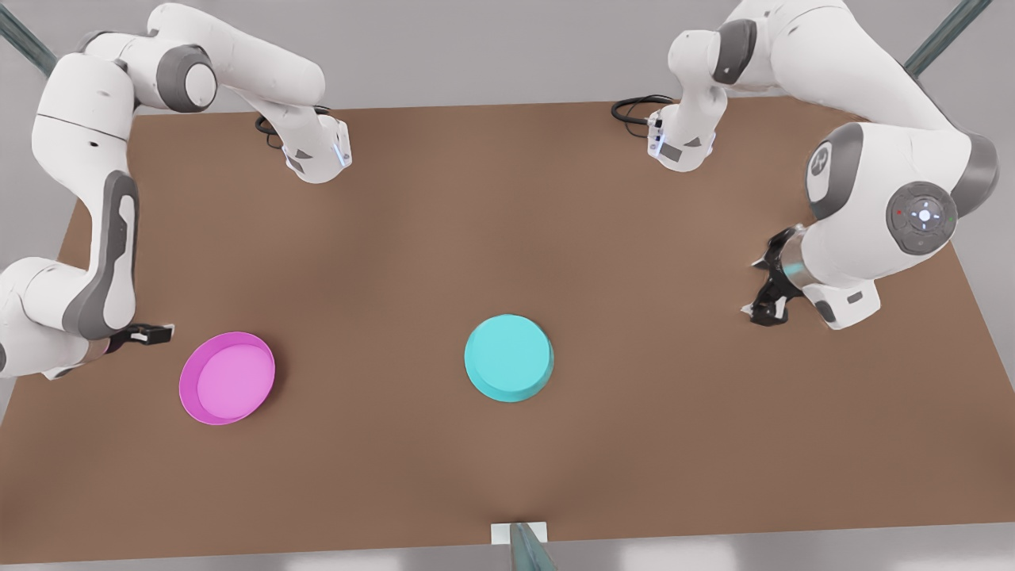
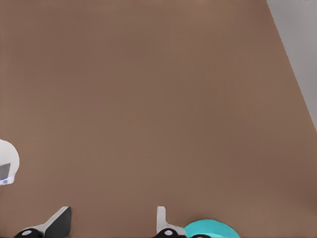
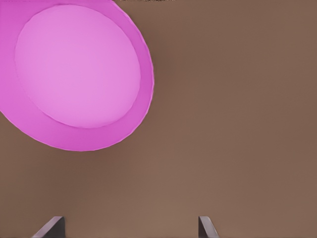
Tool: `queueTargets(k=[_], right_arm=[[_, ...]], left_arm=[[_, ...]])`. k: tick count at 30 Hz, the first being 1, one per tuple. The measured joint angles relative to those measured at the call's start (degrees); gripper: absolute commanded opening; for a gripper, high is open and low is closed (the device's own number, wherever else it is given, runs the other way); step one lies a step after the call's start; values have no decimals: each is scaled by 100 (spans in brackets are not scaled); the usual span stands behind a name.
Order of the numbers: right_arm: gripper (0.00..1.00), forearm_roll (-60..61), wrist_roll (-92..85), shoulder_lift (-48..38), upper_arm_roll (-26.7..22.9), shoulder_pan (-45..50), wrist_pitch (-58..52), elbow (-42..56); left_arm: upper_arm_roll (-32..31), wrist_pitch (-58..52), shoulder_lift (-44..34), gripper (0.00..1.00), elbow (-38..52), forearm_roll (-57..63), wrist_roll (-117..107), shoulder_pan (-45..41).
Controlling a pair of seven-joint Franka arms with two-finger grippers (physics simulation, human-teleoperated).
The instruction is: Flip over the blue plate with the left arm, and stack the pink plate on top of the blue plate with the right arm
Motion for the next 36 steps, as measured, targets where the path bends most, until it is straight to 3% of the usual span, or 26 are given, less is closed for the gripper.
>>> queueTargets(k=[1,3,9,22,24,26,28,29,32,36], right_arm=[[100,86,-33,166,4,-61,174,13],[100,246,-94,435,8,-100,502,3],[100,961,-247,1090,10,-316,1209,-25],[100,1661,-523,1522,10,-541,1799,-93],[74,1700,-575,1522,8,-538,1840,-100],[66,1725,-639,1523,6,-534,1871,-103],[41,1740,-709,1523,2,-526,1894,-104],[33,1757,-751,1523,1,-518,1901,-105],[21,1770,-880,1515,1,-514,1906,-104],[21,1770,-1042,1472,1,-483,1837,-58]], left_arm=[[-636,294,-724,100,-1243,265,427,796],[-1057,750,-1340,100,-2242,602,1191,1184],[-1108,1253,-636,100,-1974,568,2856,764],[-1096,1475,-716,100,-2063,432,4976,717],[-1105,1461,-718,100,-2062,428,5185,716],[-1109,1452,-717,100,-2062,426,5372,715],[-1106,1443,-718,100,-2062,424,5538,716],[-1106,1437,-722,100,-2062,424,5614,716],[-1112,1430,-722,100,-2066,425,5806,702],[-1114,1433,-718,100,-2070,429,6012,681]])
